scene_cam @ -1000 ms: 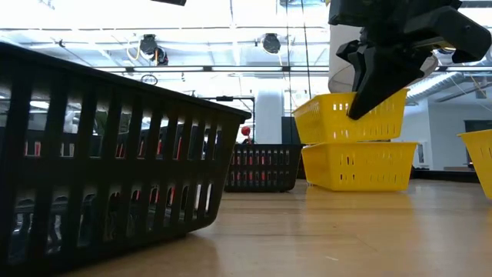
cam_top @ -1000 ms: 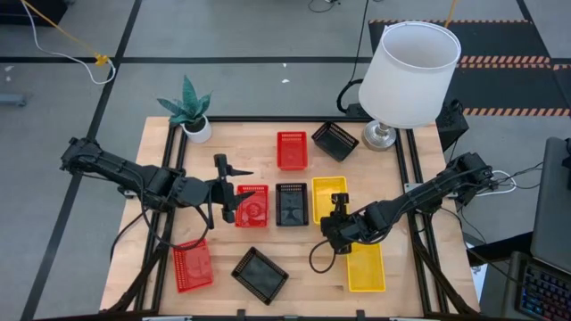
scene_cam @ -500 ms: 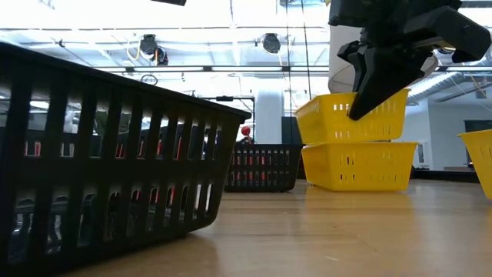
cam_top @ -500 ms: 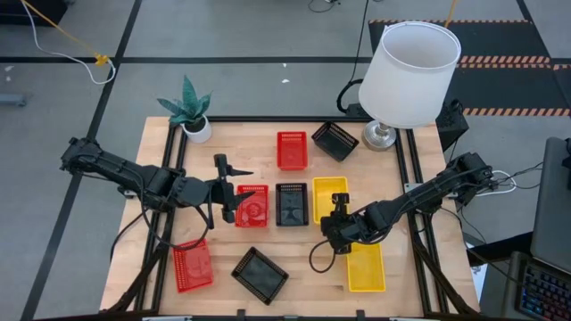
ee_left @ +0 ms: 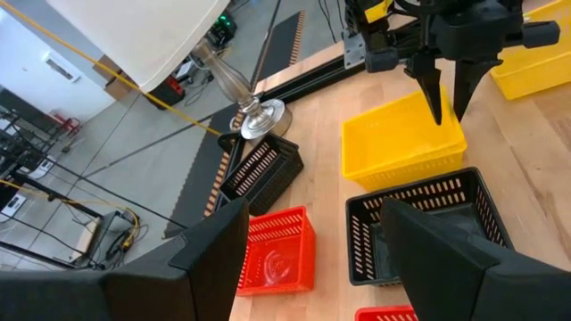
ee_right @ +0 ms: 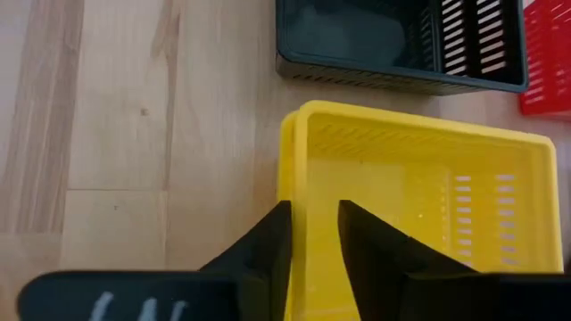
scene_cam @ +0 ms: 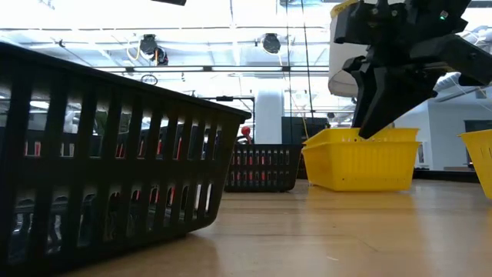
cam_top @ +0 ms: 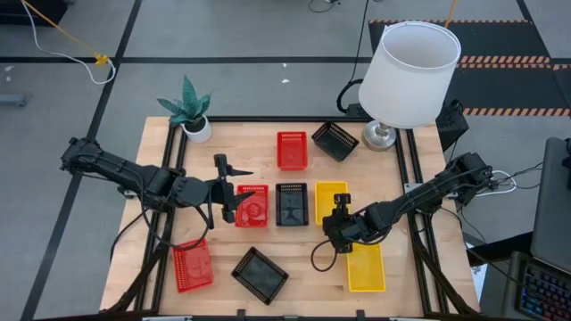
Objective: Stack baskets by color
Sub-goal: Stack the top yellow bin on top of the middle yellow bin, then stack the bottom black bin on top of the middle black bin
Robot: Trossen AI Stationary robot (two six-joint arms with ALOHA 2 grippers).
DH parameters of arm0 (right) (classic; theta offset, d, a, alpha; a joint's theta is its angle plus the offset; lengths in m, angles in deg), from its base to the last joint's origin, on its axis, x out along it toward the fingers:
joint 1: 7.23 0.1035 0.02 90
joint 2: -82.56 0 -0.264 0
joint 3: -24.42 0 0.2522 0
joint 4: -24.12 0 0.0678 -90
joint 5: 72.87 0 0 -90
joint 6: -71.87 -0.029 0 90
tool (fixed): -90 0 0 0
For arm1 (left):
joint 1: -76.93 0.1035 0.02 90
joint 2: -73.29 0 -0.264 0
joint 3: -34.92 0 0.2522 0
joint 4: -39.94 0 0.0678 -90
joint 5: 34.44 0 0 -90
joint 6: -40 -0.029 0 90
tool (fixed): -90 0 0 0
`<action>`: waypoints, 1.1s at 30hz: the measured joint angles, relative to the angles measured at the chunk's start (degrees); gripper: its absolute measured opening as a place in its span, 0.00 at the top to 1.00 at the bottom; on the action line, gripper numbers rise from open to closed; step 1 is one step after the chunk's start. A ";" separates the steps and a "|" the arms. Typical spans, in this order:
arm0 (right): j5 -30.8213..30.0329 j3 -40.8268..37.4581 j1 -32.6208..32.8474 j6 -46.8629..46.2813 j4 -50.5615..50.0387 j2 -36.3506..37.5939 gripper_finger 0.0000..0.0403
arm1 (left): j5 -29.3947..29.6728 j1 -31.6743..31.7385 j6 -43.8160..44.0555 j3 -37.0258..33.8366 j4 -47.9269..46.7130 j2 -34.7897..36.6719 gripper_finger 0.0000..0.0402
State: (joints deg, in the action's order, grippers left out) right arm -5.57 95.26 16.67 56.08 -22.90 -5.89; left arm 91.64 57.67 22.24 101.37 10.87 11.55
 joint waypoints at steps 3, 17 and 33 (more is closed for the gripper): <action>-0.04 0.00 0.00 0.10 0.04 0.00 0.74 | 0.01 0.02 0.00 0.00 0.04 0.00 0.36; 0.42 0.00 0.02 0.87 0.03 1.23 0.68 | -0.01 0.00 0.33 0.00 0.13 0.00 0.36; -7.96 0.00 -1.41 2.87 -0.36 17.27 0.68 | -0.03 0.00 1.49 0.00 0.13 0.00 0.36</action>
State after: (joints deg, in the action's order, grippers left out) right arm -13.53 95.26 15.27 58.95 -23.25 11.38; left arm 91.61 57.67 23.73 101.37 11.00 11.55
